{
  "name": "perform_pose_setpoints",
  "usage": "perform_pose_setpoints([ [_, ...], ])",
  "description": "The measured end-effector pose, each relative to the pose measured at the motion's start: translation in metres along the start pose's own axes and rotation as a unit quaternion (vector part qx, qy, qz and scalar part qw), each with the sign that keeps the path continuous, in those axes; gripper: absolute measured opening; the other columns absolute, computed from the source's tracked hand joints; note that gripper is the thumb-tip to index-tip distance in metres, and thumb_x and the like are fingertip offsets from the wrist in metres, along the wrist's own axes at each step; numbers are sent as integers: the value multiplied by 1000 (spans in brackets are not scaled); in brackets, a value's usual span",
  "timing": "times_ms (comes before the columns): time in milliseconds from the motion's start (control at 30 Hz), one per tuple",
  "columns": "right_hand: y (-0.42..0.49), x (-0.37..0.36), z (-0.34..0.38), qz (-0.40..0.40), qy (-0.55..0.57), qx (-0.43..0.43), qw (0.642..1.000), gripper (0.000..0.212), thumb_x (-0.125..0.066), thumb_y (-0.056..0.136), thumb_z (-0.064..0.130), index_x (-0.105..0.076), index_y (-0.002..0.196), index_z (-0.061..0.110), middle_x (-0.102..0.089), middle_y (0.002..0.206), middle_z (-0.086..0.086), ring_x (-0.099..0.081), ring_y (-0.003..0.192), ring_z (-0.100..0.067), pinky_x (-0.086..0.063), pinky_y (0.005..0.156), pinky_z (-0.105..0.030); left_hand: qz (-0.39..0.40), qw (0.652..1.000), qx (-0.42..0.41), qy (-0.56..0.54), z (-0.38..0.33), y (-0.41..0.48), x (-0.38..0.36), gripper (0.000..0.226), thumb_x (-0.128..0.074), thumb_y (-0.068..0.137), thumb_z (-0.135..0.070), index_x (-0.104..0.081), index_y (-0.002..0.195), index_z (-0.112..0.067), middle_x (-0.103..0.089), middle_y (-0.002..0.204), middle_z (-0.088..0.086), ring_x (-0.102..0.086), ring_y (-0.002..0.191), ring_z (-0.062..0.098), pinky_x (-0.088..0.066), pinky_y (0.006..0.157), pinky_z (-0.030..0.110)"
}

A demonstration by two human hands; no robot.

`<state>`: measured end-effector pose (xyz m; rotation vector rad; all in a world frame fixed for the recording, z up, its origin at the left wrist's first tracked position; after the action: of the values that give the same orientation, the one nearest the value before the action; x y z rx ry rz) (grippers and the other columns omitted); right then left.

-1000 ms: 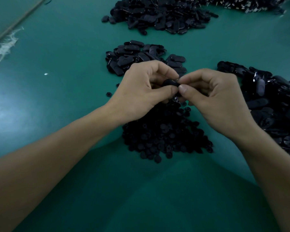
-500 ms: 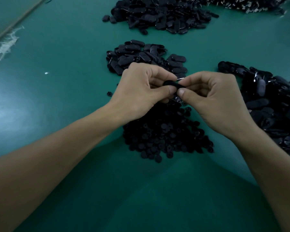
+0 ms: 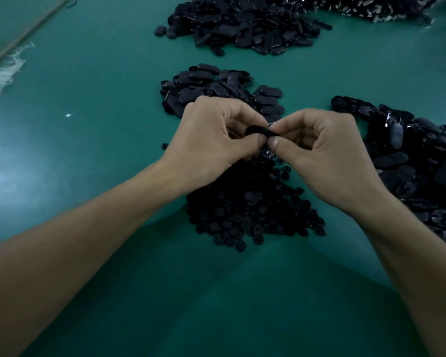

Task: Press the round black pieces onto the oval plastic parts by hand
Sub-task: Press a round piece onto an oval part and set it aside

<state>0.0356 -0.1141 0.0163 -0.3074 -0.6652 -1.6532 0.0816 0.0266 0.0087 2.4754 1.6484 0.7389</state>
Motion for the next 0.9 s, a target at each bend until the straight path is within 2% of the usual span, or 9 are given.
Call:
perform_pose_setpoints([
  [167,1,3,3,-16,-3,14,1000,17,-70,91,15,-72,96,31,-72,83,15,-70,79,-4,-59,80,-29,-12,1000,0,8,2,2,4,17,-79,82,-15,-71,91,-27,-75,70,-3,-73,62,17,-62,66,34],
  [267,3,17,-5,-52,-141,5,989,21,-62,96,25,-72,115,25,-69,102,16,-65,85,-2,-49,86,-18,-69,997,29,16,12,7,25,19,-76,86,-11,-68,96,-25,-75,72,-4,-73,64,16,-62,69,32],
  [300,5,22,-13,-53,-210,-16,976,26,-58,98,27,-69,122,22,-68,114,5,-64,93,-5,-46,93,-23,-94,994,42,20,17,9,35,18,-75,86,-9,-67,95,-23,-75,72,-3,-73,65,16,-62,70,32],
  [367,5,33,-37,-27,-322,-83,943,37,-53,100,27,-60,136,18,-56,134,-16,-53,122,-30,-38,106,-39,-137,988,65,27,27,11,55,19,-73,87,-6,-68,92,-23,-75,72,-3,-73,67,16,-62,73,32],
  [433,3,43,-58,6,-384,-157,910,43,-48,101,28,-52,144,20,-47,139,-25,-38,134,-42,-32,109,-47,-170,981,88,29,38,13,69,19,-72,87,-5,-70,94,-23,-74,73,-4,-74,70,15,-62,76,31],
  [600,-3,48,-78,53,-413,-229,880,45,-40,102,24,-45,147,21,-46,137,-29,-38,130,-48,-33,109,-53,-214,965,153,-20,70,11,86,29,-74,85,-6,-72,113,-11,-73,82,-3,-73,74,12,-60,88,36],
  [700,1,45,-71,36,-389,-194,900,45,-45,98,8,-53,141,18,-51,135,-25,-44,127,-46,-35,107,-50,-194,964,180,-26,78,12,82,46,-75,86,-5,-65,130,-9,-74,103,0,-74,89,9,-56,97,32],
  [767,3,42,-63,16,-363,-164,917,43,-49,97,3,-59,136,19,-54,134,-20,-48,125,-41,-35,106,-46,-173,970,170,-25,74,13,76,43,-73,87,-3,-67,128,-16,-70,116,-1,-72,98,6,-54,101,34],
  [900,9,33,-53,7,-324,-85,942,27,-61,97,18,-66,124,19,-61,107,-10,-55,106,-29,-43,98,-41,-161,974,160,19,69,13,73,63,-71,90,-4,-46,147,-7,-54,143,3,-67,107,-1,-52,101,26],
])
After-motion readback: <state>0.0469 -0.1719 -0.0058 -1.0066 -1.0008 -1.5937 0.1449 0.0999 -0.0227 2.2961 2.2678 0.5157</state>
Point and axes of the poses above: each hand's wrist, its own y-axis towards the middle knuckle, its own x-axis out of the back of the hand, z = x × y, the point moved 10 cm from there along y, towards the middle knuckle
